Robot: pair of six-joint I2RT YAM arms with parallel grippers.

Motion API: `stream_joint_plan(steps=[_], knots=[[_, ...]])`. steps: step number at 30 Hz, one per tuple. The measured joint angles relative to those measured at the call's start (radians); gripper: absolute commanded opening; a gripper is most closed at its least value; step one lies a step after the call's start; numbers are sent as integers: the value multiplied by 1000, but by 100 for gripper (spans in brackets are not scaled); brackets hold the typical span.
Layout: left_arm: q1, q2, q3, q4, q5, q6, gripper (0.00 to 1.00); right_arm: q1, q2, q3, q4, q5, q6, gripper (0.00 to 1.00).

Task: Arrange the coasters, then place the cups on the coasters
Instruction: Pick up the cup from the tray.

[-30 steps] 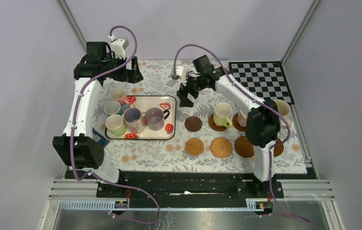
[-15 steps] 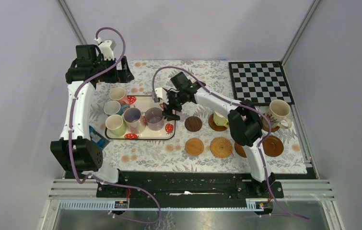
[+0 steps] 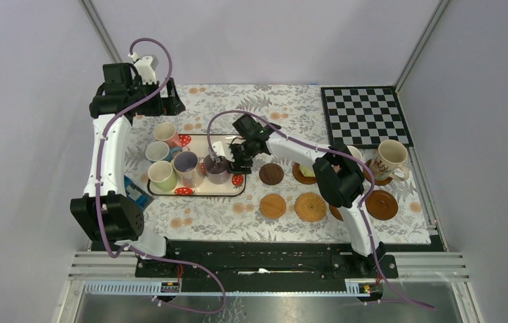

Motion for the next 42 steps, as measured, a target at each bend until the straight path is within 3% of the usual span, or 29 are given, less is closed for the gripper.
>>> stream_joint_plan(steps=[12,21,28,42], knots=[[0,-6,-25,10,7,0,99,3,4,0,-16,1,46,53],[0,-6,-33,12,7,-1,99,6,13,0,29,45,171,33],[0,-6,-46,19,12,-1,99,8,11,-21,107,73,275,0],[0,-6,-54,56,66,-37,99,-3,-183,-277,229,152,457,0]])
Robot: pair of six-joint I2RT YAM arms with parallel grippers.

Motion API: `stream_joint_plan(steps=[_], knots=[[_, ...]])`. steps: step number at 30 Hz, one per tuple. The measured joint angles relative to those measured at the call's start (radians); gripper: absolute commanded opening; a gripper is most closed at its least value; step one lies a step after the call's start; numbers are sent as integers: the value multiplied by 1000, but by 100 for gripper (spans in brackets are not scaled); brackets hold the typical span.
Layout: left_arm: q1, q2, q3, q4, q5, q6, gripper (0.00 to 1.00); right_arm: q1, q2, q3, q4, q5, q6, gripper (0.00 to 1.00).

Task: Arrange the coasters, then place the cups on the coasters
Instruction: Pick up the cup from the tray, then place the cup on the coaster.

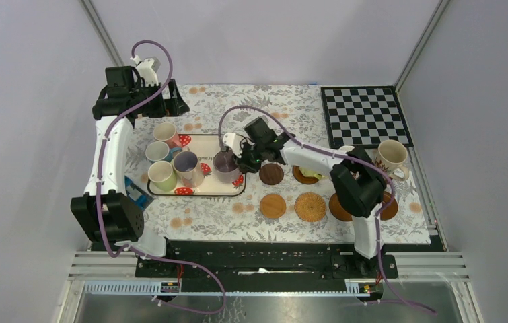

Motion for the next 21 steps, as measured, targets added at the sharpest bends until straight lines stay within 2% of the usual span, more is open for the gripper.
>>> stream_joint_plan(steps=[5,13,21], knots=[[0,0,-17,24,17,-16,99,-37,-131,-90,35,47,82,0],[0,9,-26,51,43,-42,99,-95,-436,-401,161,213,243,0],[0,38,-26,60,60,-61,99,-93,-559,-602,216,357,366,0]])
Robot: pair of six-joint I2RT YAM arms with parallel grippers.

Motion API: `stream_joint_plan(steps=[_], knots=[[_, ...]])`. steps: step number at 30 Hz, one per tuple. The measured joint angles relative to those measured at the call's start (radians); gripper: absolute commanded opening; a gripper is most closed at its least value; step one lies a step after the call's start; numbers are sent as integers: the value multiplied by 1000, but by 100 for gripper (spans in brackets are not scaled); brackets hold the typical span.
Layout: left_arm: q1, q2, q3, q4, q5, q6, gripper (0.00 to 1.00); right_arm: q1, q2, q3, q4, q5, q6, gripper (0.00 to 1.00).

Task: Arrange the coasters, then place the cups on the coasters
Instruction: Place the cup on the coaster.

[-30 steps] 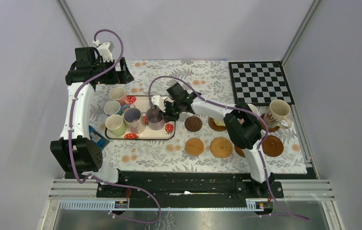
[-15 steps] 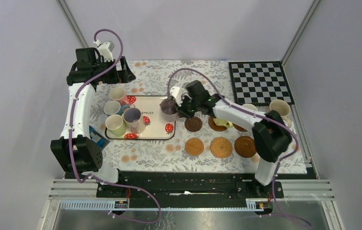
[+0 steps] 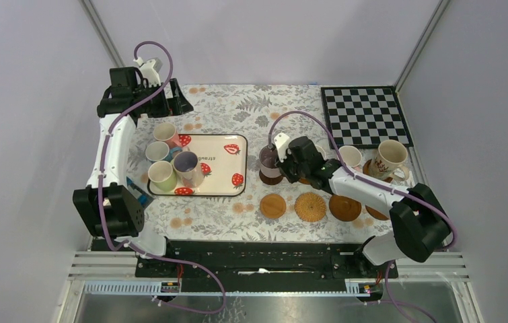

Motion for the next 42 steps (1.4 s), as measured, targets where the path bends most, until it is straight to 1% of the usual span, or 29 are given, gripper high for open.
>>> stream_joint_plan(steps=[5,11,19,35,42], knots=[[0,8,0,2,10,-7,99,1,-11,-69,42,68,36,0],[0,16,0,4,16,-8,99,1,-11,-111,88,77,42,0],[0,17,0,4,16,-7,99,1,-6,-112,137,75,44,0],[0,17,0,4,16,-7,99,1,38,-112,143,64,48,0],[0,17,0,4,15,-6,99,1,60,-112,148,35,48,0]])
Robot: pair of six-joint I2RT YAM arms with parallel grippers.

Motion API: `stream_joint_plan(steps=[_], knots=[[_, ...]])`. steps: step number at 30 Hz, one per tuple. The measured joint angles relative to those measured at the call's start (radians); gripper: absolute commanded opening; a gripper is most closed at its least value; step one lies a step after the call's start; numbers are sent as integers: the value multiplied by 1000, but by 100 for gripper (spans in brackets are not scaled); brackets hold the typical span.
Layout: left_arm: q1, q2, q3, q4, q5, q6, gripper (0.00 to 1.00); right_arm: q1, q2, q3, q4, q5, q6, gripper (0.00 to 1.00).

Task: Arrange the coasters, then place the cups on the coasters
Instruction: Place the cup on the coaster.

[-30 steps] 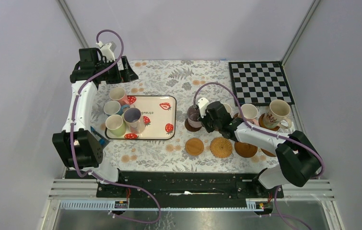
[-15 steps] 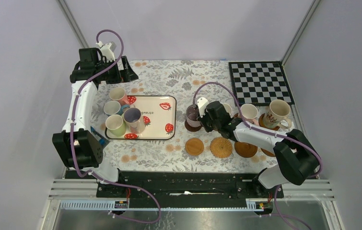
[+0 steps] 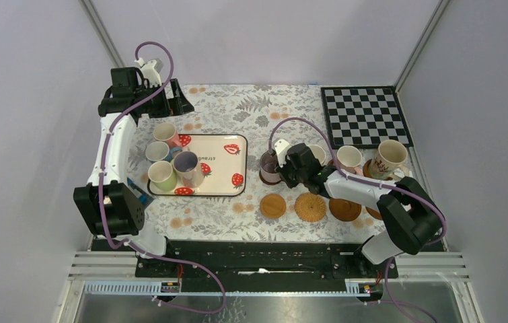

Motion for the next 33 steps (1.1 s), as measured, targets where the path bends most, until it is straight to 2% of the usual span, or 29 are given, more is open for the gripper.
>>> stream_joint_plan(steps=[6,8,18,22,25,28,33], knots=[[0,0,0,0,0,0,99,0,0,-3,5,-5,0,1],[0,0,0,0,0,0,99,0,0,-4,7,-5,0,15],[0,0,0,-2,0,9,99,0,3,-4,24,-5,-5,50],[0,0,-1,-10,-1,18,99,0,0,-4,23,-8,-8,55],[0,0,0,-17,-1,34,99,0,-11,-5,18,-12,-10,66],[0,0,0,-44,-6,62,99,0,-39,-5,5,-14,-16,72],[0,0,0,-158,-47,156,99,0,-98,-3,-18,-33,-28,87]])
